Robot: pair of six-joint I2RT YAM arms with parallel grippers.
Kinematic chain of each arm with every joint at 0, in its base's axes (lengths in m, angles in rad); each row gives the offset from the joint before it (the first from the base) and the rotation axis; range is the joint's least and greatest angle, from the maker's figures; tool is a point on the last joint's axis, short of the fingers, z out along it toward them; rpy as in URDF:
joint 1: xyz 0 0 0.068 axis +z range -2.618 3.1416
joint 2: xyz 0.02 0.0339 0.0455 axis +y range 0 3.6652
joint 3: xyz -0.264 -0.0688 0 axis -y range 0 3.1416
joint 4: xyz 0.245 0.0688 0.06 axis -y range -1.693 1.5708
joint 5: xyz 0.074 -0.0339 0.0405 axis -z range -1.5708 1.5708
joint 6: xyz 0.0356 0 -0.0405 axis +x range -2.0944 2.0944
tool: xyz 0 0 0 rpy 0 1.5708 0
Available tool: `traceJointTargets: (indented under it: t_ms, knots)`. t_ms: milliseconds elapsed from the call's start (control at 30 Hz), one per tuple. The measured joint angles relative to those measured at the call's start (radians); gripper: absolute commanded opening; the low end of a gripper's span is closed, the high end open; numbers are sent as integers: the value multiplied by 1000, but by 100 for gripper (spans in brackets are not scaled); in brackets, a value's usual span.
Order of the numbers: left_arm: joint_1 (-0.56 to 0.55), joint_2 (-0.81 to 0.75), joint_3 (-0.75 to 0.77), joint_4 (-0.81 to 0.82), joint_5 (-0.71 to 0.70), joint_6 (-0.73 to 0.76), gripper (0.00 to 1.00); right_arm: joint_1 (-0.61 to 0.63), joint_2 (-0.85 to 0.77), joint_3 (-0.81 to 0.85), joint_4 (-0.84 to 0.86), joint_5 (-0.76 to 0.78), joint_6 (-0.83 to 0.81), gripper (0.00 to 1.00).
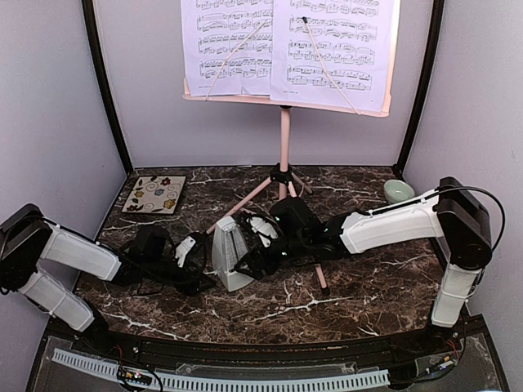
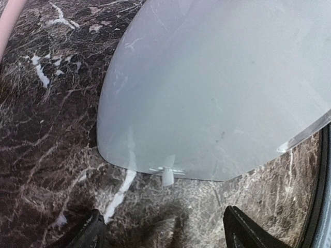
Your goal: Set up the instrument practice props
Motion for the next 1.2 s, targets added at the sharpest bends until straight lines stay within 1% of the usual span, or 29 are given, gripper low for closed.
traceJointTargets:
  t_ms: [233,333,733,933,1033,1200]
  knots:
    - [-2,105,106,-17,-52,117,82,0,5,1,-6,0,-3,81]
    - [-2,142,148,-45,-49,160,82,-1,8,20,-25,4,-5,81]
    - [7,156,186,-71,-22,293,79,-5,8,38,-29,0,-32,80]
    - [17,212,245,-85,21,383,73,-23,8,38,-31,-9,-41,78]
    - [25,226,256,-88,34,410,72,-29,8,38,-35,-17,-43,77]
    - [32,236,265,-90,43,443,76,-32,6,38,-42,-24,-50,72]
